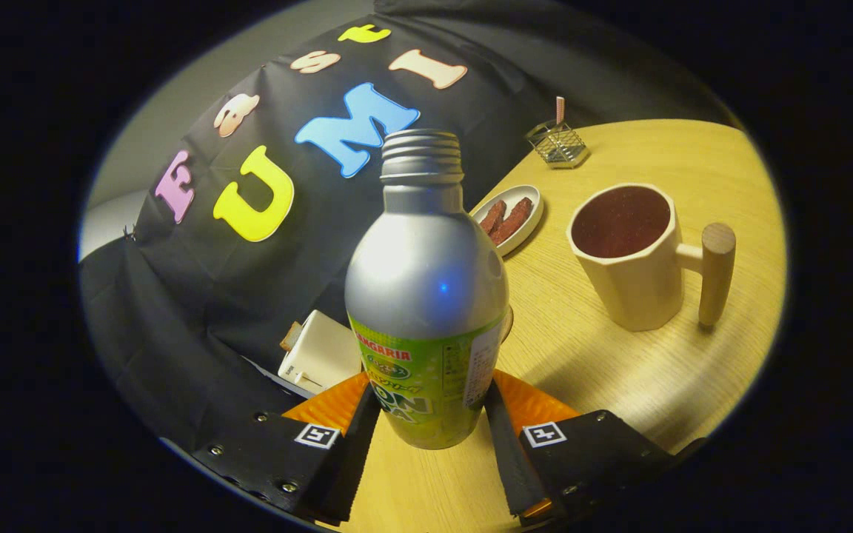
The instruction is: Take the bottle from table, then pour the juice into the cup, finally place the bottle on the coaster
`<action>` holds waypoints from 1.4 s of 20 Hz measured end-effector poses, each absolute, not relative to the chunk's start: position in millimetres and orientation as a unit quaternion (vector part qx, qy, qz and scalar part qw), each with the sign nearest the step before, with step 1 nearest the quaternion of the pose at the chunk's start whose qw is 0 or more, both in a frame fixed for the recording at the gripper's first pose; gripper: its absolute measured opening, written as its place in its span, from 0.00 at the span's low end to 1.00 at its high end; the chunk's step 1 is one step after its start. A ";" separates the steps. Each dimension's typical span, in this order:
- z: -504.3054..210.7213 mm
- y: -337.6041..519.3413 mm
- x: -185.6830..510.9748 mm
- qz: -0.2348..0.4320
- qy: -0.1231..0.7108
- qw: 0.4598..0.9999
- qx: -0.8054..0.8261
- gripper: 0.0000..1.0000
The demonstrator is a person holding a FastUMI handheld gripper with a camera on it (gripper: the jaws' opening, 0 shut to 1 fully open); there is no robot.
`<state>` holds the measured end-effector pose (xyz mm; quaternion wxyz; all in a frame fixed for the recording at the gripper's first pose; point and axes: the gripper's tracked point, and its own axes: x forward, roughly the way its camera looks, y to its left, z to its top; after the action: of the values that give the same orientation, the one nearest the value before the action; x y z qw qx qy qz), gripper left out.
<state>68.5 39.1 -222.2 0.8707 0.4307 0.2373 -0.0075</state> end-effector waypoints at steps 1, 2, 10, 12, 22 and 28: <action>-225.8 38.5 70.1 -0.009 0.240 0.864 0.442 0.75; -227.8 38.1 71.8 -0.009 0.243 0.858 0.452 0.75; -218.2 40.5 81.0 -0.004 0.238 0.792 0.562 0.75; -216.7 38.2 83.0 -0.011 0.231 0.775 0.588 0.75; -208.4 22.2 97.8 -0.045 0.216 0.705 0.674 0.75; -200.6 25.1 101.8 -0.047 0.213 0.655 0.723 0.75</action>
<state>101.8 25.1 -200.6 0.6550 0.7235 0.2128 -0.0475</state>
